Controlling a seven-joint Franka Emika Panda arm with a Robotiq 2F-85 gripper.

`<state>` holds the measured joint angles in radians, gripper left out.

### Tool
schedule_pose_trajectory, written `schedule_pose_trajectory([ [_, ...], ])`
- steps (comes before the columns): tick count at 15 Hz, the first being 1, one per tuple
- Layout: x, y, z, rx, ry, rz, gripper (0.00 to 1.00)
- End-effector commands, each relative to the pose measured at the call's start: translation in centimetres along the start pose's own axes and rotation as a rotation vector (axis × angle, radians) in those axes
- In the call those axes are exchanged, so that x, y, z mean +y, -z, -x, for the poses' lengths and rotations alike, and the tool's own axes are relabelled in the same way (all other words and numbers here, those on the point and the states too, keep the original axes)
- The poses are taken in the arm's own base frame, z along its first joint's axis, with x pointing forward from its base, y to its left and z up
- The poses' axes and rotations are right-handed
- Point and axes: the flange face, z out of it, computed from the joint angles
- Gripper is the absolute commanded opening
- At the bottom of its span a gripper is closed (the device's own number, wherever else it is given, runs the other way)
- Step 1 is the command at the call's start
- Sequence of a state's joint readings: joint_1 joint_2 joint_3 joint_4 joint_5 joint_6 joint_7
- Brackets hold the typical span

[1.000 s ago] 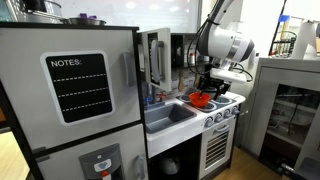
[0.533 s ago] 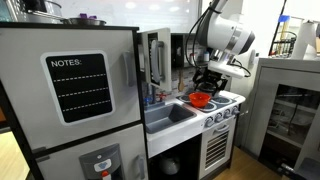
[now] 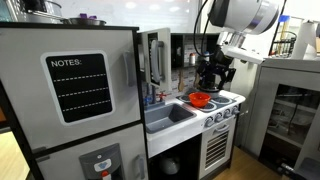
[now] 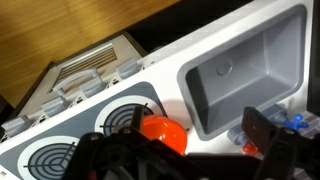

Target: Take the orange bowl from the cupboard and put it on the stove

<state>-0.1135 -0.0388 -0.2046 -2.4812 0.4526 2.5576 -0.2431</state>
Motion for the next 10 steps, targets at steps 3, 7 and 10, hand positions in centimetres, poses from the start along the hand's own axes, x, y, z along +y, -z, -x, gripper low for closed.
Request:
schedule_pose_trajectory([
  [3, -0.3, 2.9, 3.7, -0.084, 0.232, 0.060, 1.00],
  [7, -0.3, 5.5, 6.3, -0.141, 0.443, 0.043, 1.00],
  [10, 0.5, 7.8, 8.1, -0.165, 0.566, -0.024, 1.00],
])
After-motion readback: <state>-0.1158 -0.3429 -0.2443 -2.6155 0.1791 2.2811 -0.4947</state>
